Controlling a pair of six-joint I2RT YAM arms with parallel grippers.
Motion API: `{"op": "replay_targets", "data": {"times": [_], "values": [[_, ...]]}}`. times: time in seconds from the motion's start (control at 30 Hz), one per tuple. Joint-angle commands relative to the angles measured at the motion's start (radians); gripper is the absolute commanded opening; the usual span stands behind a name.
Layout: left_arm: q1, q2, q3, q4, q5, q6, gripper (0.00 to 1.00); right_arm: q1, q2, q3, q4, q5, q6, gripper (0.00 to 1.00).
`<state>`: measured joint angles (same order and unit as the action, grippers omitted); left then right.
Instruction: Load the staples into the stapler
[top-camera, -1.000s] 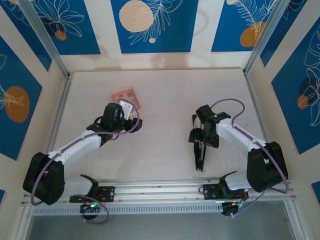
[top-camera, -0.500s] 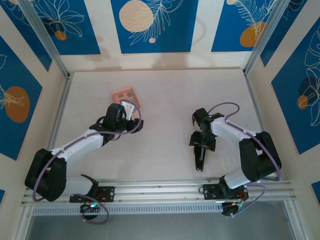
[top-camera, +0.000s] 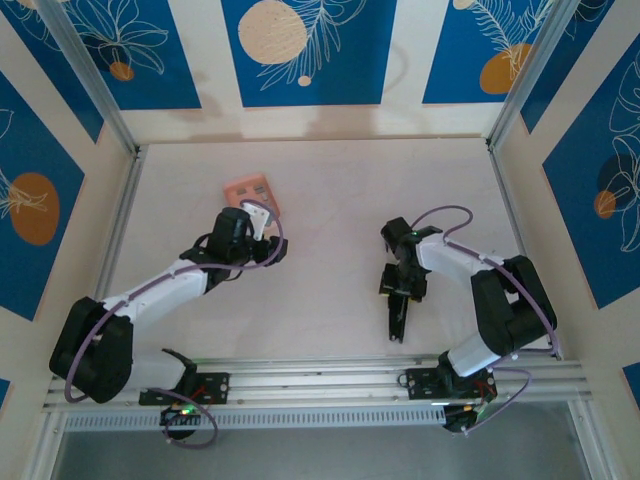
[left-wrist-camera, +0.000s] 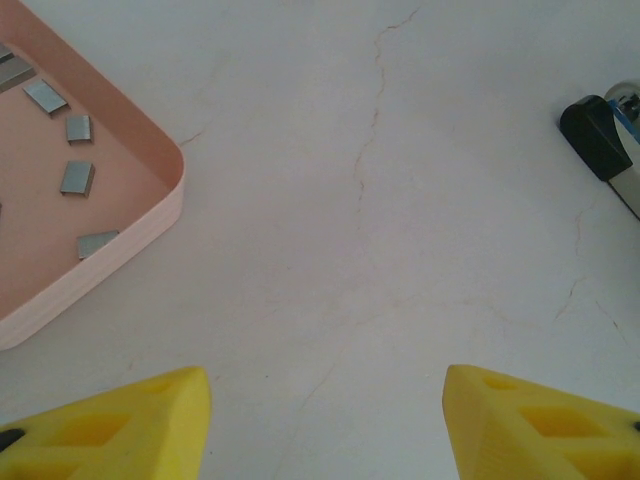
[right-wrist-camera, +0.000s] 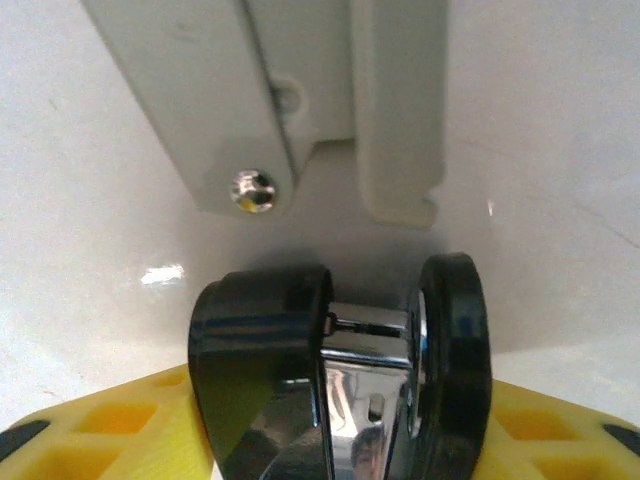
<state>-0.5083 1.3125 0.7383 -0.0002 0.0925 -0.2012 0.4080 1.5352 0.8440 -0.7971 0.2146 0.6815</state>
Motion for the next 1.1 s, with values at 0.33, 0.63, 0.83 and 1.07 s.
{"op": "replay_targets", "data": {"times": [0.33,0.63,0.83,1.07], "values": [[-0.058,-0.088,-0.036,0.094,0.165,-0.032,0.59,0.09,-0.333,-0.121,0.182,0.031,0.089,0.32],[-0.187,-0.12,-0.089,0.278,0.302,-0.032,0.58,0.101,-0.634,-0.333,0.802,-0.141,0.168,0.26],[-0.284,-0.069,-0.073,0.299,0.301,0.007,0.59,0.124,-0.621,-0.318,0.955,-0.194,0.155,0.26],[-0.34,0.019,-0.021,0.293,0.267,0.017,0.6,0.175,-0.599,-0.297,1.029,-0.204,0.16,0.26]]}}
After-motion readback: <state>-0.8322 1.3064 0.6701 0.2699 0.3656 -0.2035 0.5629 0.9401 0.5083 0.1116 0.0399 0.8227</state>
